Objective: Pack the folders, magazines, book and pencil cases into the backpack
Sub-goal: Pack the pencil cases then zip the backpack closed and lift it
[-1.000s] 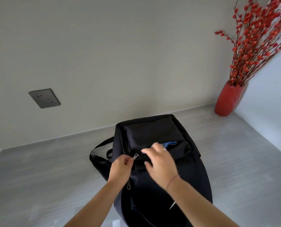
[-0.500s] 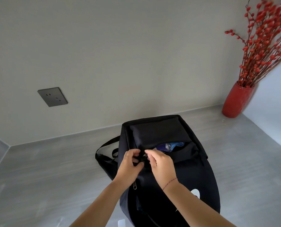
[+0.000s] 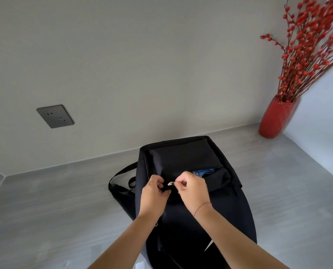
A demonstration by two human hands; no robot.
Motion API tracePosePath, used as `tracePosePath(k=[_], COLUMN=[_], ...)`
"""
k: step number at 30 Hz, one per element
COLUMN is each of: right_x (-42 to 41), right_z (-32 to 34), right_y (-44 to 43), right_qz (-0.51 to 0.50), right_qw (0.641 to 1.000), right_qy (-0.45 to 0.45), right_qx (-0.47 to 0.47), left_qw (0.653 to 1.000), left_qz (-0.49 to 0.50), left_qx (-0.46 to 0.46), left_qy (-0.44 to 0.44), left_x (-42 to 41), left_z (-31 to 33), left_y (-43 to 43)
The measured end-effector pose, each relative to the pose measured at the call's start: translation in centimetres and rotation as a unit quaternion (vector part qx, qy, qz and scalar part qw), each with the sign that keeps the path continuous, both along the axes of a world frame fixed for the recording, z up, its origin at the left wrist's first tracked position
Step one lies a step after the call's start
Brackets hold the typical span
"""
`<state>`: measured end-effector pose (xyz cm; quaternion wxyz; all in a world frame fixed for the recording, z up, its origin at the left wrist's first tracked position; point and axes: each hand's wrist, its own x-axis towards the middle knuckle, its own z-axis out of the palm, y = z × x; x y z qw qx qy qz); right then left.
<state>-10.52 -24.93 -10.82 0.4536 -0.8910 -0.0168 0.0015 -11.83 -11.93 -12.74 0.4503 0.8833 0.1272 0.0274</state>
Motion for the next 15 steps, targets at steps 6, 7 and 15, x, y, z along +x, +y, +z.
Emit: tracePosePath(k=[6,7,15], right_x=[1.2,1.3,0.8], right_z=[0.8,1.0,0.8], right_y=[-7.1,-8.0,-8.5], right_qz=[-0.137,-0.143,-0.118], right_qw=[0.989,0.988,0.987], right_qy=[0.013,0.013,-0.002], right_qx=[0.051,0.058,0.113], left_qw=[0.999,0.995,0.903], left_qz=[-0.011,-0.020,-0.153], left_qx=[0.050,0.101,0.338], left_qy=[0.007,-0.013,-0.216], left_x=[-0.2,-0.2,2.7], left_z=[-0.1,-0.2,1.6], left_y=[1.7,1.5,-5.4])
